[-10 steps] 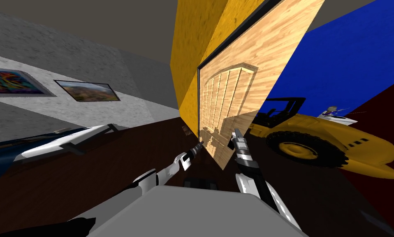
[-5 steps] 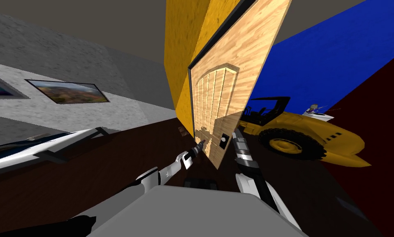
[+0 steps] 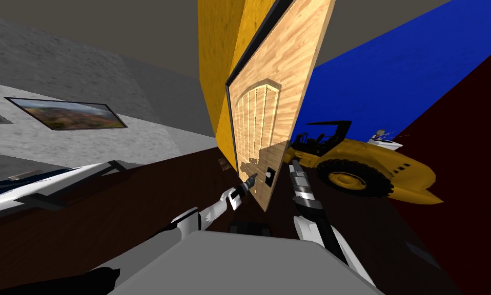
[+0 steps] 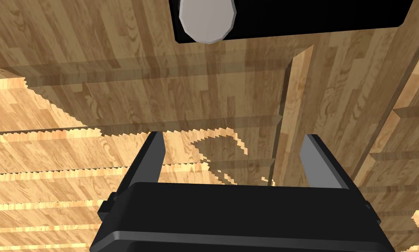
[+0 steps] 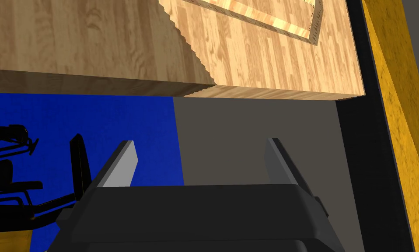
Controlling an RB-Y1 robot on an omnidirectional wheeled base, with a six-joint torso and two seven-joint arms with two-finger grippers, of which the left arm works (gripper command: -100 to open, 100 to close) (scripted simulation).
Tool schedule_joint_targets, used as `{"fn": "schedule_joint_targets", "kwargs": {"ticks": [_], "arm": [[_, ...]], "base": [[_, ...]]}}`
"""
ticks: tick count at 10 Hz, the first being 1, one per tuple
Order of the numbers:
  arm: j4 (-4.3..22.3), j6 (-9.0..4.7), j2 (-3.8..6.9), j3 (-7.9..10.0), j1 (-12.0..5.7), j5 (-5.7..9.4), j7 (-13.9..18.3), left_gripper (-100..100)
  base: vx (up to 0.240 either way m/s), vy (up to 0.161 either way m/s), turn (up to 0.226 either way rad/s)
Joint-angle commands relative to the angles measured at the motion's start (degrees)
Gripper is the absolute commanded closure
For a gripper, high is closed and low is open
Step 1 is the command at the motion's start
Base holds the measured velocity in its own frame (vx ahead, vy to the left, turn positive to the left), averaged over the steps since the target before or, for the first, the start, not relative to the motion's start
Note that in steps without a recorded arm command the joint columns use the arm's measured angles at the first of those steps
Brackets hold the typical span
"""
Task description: Pull the door open
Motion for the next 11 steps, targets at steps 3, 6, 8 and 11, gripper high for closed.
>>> {"fn": "schedule_joint_targets", "kwargs": {"ticks": [3,6,8,11], "arm": [[-0.62,-0.42,-0.46,-0.43,-0.63,0.33,1.19,-100],[-0.86,-0.49,-0.67,-0.52,-0.8,0.44,1.56,-100],[-0.86,-0.49,-0.67,-0.52,-0.8,0.44,1.56,100],[-0.86,-0.49,-0.67,-0.52,-0.8,0.44,1.56,100]], "base": [[0.076,-0.213,-0.031],[0.059,-0.164,-0.004],[-0.01,0.02,-0.01],[-0.009,0.016,0.0]]}}
